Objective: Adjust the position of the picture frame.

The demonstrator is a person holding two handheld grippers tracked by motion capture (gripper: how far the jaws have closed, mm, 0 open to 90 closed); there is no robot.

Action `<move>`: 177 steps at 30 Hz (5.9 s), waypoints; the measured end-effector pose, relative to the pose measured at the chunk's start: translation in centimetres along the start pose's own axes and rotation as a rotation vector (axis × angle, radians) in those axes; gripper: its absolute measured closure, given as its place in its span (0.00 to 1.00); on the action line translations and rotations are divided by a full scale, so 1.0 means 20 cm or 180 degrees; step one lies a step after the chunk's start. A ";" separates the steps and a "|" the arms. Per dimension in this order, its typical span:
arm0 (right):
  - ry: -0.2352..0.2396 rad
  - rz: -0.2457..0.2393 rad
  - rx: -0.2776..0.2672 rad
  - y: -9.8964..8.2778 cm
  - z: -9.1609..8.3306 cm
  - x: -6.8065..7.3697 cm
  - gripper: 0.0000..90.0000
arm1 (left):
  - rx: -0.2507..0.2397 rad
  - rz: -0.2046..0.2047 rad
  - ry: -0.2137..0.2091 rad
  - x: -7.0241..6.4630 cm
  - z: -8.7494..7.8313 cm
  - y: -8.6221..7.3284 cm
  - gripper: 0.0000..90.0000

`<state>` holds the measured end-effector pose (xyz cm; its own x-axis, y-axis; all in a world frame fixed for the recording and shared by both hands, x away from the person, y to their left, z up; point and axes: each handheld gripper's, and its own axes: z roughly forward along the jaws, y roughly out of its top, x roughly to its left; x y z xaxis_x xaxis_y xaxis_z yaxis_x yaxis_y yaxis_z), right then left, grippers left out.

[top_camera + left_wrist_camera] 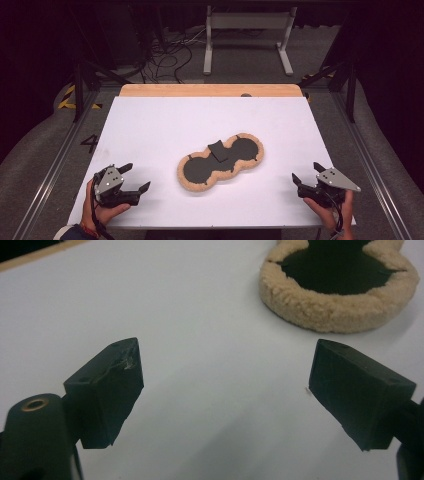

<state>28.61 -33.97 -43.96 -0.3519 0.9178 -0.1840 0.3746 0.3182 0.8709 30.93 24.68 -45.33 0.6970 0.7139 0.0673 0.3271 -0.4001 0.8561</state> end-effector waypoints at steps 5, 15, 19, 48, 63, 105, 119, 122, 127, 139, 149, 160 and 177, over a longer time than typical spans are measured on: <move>0.0007 0.0089 0.0051 0.00 0.01 -0.02 0.33 | 0.0007 0.0065 -0.0070 -0.03 0.00 0.01 0.22; 0.0119 0.0223 0.0210 0.01 0.08 -0.03 0.56 | 0.0118 0.0110 -0.0177 -0.03 0.03 0.02 0.61; 0.0155 0.0192 0.0204 0.05 0.11 -0.02 0.77 | 0.0225 0.0179 -0.0357 -0.04 0.07 0.06 0.77; 0.0446 0.0245 0.0505 0.25 0.54 0.05 1.00 | 0.0429 0.0182 -0.0564 -0.06 0.38 0.24 0.99; 0.0480 0.0281 0.0572 0.29 0.64 0.08 1.00 | 0.0583 0.0324 -0.0626 -0.11 0.41 0.22 0.97; 0.0792 -0.0009 0.0763 0.24 0.55 0.18 1.00 | 0.0678 0.0166 -0.0469 0.03 0.66 0.37 0.88; 0.0841 -0.0080 0.0692 0.23 0.55 0.18 1.00 | 0.0738 0.0265 -0.0860 0.00 0.65 0.35 0.95; 0.0850 -0.0084 0.0694 0.23 0.55 0.19 1.00 | 0.0744 0.0269 -0.0898 -0.01 0.65 0.35 0.95; 0.0870 -0.0087 0.0684 0.23 0.56 0.18 1.00 | 0.0738 0.0296 -0.0935 -0.01 0.64 0.35 0.95; 0.0853 -0.0086 0.0684 0.23 0.56 0.19 1.00 | 0.0731 0.0352 -0.0970 -0.03 0.63 0.34 0.96; 0.0831 -0.0061 0.0697 0.23 0.56 0.20 1.00 | 0.0753 0.0499 -0.1232 -0.10 0.60 0.33 0.99; 0.0969 -0.0040 0.0727 0.25 0.57 0.26 0.99 | 0.0825 0.0793 -0.1420 -0.24 0.55 0.33 0.99; 0.1118 -0.0066 0.0771 0.36 0.64 0.43 1.00 | 0.0896 0.0918 -0.1525 -0.36 0.54 0.32 0.98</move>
<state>39.20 -20.88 -45.14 -0.6165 0.7874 0.0026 0.5403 0.4206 0.7288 34.85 10.76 -45.76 0.9697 0.2436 -0.0176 0.1932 -0.7208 0.6657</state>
